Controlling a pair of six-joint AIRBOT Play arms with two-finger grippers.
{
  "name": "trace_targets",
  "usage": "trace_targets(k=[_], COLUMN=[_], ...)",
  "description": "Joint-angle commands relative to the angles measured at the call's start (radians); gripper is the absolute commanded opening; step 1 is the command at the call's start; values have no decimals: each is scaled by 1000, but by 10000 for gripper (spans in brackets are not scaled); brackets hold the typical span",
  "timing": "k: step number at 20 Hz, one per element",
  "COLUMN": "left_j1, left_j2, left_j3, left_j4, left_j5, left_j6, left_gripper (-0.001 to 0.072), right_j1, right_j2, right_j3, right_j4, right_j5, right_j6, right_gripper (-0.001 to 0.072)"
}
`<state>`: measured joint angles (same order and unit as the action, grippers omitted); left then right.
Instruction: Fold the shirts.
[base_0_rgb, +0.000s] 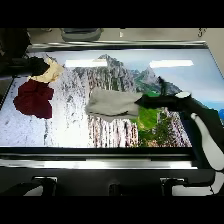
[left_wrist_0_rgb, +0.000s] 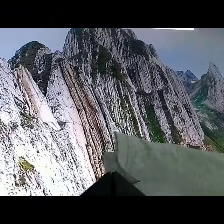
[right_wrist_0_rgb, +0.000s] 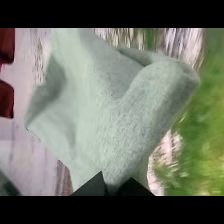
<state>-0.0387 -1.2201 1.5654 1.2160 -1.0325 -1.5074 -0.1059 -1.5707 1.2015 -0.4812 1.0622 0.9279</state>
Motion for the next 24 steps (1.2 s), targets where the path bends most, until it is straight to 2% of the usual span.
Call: trace_targets(k=[1,3,6,12,15,19,21,23,24], left_j1=[0,0,0,0,0,0,0,0,0], left_j2=[0,0,-1,0,-1,-1,-1,0,0], left_j3=[0,0,0,0,0,0,0,0,0], left_j4=[0,0,0,0,0,0,0,-1,-1], left_j5=[0,0,3,3,3,3,3,3,3], left_j6=[19,19,19,42,42,56,68,68,68], left_gripper=[28,28,28,29,28,29,29,29,28], right_j1=[-185,-330,-540,-806,-909,-1056,-1120,-1122,-1115], right_j2=[119,179,230,249,249,249,249,258,261], right_j3=[191,303,412,432,433,446,445,406,369], right_j4=[-253,-335,-369,-364,-295,-315,-444,-722,-771], right_j5=[153,261,387,483,513,651,774,791,791], right_j6=[127,175,201,247,252,237,228,221,220], right_gripper=[39,40,40,40,40,40,40,40,40])
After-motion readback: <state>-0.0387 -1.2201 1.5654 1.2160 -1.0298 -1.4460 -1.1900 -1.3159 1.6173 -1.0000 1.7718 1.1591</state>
